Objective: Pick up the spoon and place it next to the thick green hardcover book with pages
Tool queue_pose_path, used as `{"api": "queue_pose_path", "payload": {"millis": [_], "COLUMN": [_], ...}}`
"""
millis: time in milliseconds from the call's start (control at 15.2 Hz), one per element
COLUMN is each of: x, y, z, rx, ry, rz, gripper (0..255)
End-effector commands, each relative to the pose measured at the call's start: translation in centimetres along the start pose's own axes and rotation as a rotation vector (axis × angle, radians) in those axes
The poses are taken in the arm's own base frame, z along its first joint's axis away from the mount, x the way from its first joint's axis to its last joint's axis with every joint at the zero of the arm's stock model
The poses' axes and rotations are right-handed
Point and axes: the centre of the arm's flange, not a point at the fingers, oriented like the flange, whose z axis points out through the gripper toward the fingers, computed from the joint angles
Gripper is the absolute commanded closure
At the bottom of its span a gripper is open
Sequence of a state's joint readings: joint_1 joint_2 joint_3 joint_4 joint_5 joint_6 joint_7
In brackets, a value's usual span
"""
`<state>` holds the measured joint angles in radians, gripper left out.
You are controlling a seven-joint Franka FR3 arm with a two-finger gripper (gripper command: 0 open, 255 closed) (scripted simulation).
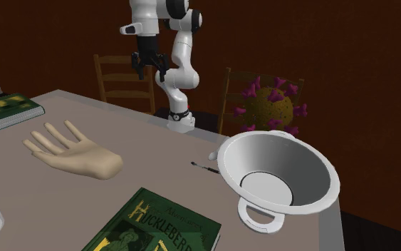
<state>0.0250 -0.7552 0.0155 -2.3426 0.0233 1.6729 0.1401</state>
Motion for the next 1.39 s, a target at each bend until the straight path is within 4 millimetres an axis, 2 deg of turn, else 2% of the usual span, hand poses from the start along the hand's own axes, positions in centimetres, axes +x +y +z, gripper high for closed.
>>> {"api": "queue_pose_path", "payload": {"millis": [0,660,1320], "x": [0.0,-2.4,-4.3], "y": [0.0,-11.8,-23.2], "z": [0.0,7.3,15.5], "rx": [0.0,-0.067,-0.133], "ry": [0.0,0.018,0.037], "rz": [0.0,0.04,0.08], "gripper": [0,0,0]}}
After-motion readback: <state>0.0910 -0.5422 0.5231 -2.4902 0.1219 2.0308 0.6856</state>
